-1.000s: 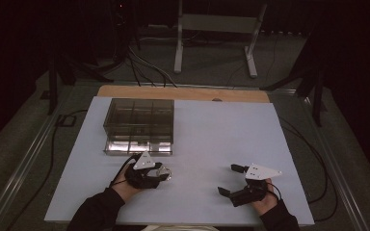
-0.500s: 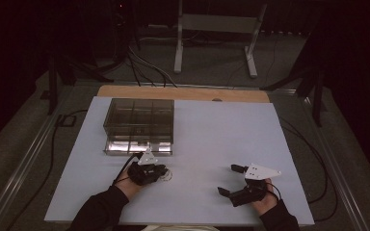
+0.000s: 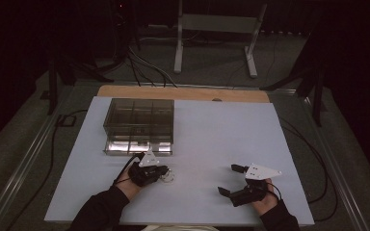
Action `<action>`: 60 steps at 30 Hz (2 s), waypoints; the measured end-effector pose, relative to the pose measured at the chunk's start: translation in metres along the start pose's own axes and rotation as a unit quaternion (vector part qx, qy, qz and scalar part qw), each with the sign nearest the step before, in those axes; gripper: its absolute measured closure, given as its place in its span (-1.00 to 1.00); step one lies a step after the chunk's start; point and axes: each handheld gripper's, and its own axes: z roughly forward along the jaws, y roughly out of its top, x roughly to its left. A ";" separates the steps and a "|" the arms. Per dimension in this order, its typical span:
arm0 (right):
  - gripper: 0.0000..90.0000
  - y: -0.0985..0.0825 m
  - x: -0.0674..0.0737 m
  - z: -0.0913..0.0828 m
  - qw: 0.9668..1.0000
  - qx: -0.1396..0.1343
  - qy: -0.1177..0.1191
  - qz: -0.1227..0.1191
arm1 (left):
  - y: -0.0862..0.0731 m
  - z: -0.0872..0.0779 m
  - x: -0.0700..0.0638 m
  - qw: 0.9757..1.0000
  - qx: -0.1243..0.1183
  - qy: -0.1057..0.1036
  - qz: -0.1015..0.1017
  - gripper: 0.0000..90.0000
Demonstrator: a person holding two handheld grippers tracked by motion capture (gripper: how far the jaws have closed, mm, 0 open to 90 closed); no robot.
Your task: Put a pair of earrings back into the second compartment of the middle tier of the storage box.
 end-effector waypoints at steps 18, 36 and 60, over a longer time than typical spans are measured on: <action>-1.00 0.001 0.000 -0.002 1.000 -0.008 -0.002 -0.001 | 0.014 -0.025 0.003 1.000 -0.020 0.008 0.002 0.93; -1.00 0.001 0.001 -0.002 1.000 -0.006 -0.003 -0.003 | 0.025 -0.054 0.027 0.996 -0.066 0.057 -0.023 0.93; -1.00 0.000 0.002 -0.001 1.000 -0.001 -0.002 -0.003 | 0.015 -0.068 0.076 0.985 -0.077 0.131 -0.085 0.93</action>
